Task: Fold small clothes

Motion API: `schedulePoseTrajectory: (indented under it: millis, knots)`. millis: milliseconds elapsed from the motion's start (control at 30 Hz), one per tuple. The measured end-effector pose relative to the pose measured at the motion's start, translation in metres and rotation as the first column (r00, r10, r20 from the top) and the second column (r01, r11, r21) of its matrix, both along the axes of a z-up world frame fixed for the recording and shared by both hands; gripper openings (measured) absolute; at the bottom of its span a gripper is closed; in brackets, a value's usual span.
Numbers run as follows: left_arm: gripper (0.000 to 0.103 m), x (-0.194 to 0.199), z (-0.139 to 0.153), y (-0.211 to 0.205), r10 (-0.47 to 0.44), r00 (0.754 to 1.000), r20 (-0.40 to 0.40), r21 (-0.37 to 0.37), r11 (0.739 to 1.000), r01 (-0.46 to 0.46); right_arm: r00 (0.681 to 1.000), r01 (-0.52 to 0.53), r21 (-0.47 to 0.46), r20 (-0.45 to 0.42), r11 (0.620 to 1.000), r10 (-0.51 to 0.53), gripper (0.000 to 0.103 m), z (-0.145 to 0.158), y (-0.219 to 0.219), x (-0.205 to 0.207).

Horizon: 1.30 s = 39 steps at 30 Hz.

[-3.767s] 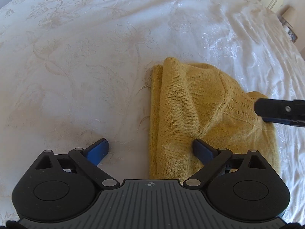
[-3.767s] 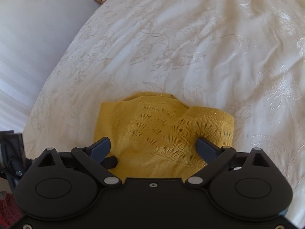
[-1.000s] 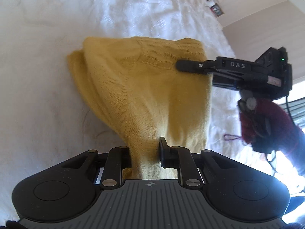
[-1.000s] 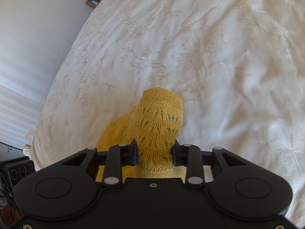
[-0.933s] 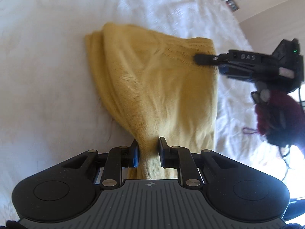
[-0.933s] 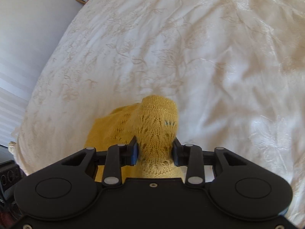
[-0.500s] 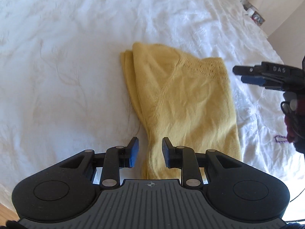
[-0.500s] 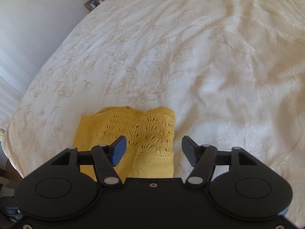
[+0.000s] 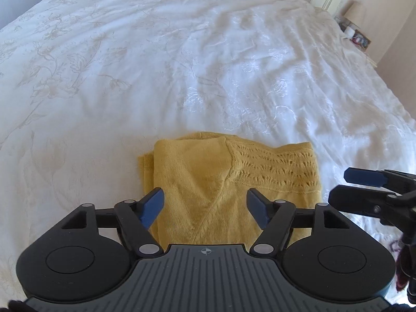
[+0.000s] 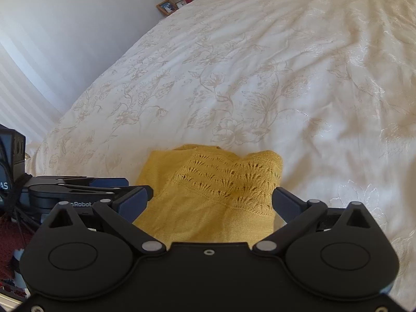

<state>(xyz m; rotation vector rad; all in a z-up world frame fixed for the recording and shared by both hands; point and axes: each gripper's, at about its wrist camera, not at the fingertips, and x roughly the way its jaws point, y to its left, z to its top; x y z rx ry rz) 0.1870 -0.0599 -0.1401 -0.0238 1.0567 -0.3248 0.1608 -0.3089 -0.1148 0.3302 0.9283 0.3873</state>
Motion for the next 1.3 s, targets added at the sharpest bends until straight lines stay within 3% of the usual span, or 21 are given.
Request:
schedulePoseTrajectory:
  millis: [200,300,433,500,633,800,933,1300]
  knots:
    - [0.070,0.018,-0.016,-0.001,0.027,1.000,-0.016,0.063,0.998,-0.026,0.995,-0.099,0.071,-0.002,0.993,0.099,0.102,-0.009,0.008,0.015]
    - [0.072,0.028,-0.031,0.004,0.065,0.997,-0.052,0.090,0.994,-0.060,0.990,-0.110,0.082,-0.074,0.991,0.116,0.102,-0.030,0.007,0.030]
    - [0.092,0.037,-0.047,0.018,0.116,0.988,-0.099,0.099,0.989,-0.107,0.974,-0.068,-0.018,-0.216,0.998,0.063,0.102,-0.063,-0.002,0.051]
    - [0.097,0.040,-0.049,0.024,0.130,0.985,-0.114,0.089,0.989,-0.121,0.966,-0.037,-0.028,-0.256,0.999,0.029,0.102,-0.075,-0.011,0.055]
    - [0.099,0.038,-0.048,0.027,0.114,0.986,-0.118,0.080,0.991,-0.105,0.972,-0.006,-0.002,-0.235,1.000,0.005,0.102,-0.069,-0.020,0.050]
    - [0.099,0.038,-0.046,0.028,0.116,0.985,-0.126,0.058,0.992,-0.110,0.965,0.076,-0.058,-0.247,0.995,-0.088,0.102,-0.069,-0.031,0.042]
    - [0.099,0.032,-0.035,0.024,0.107,0.990,-0.088,0.078,0.992,-0.100,0.958,0.143,-0.080,-0.239,0.986,-0.158,0.102,-0.066,-0.037,0.041]
    - [0.099,-0.017,0.022,0.022,0.118,0.992,0.038,0.034,0.992,-0.120,0.981,0.177,-0.059,-0.067,0.982,-0.181,0.102,-0.011,-0.043,0.011]
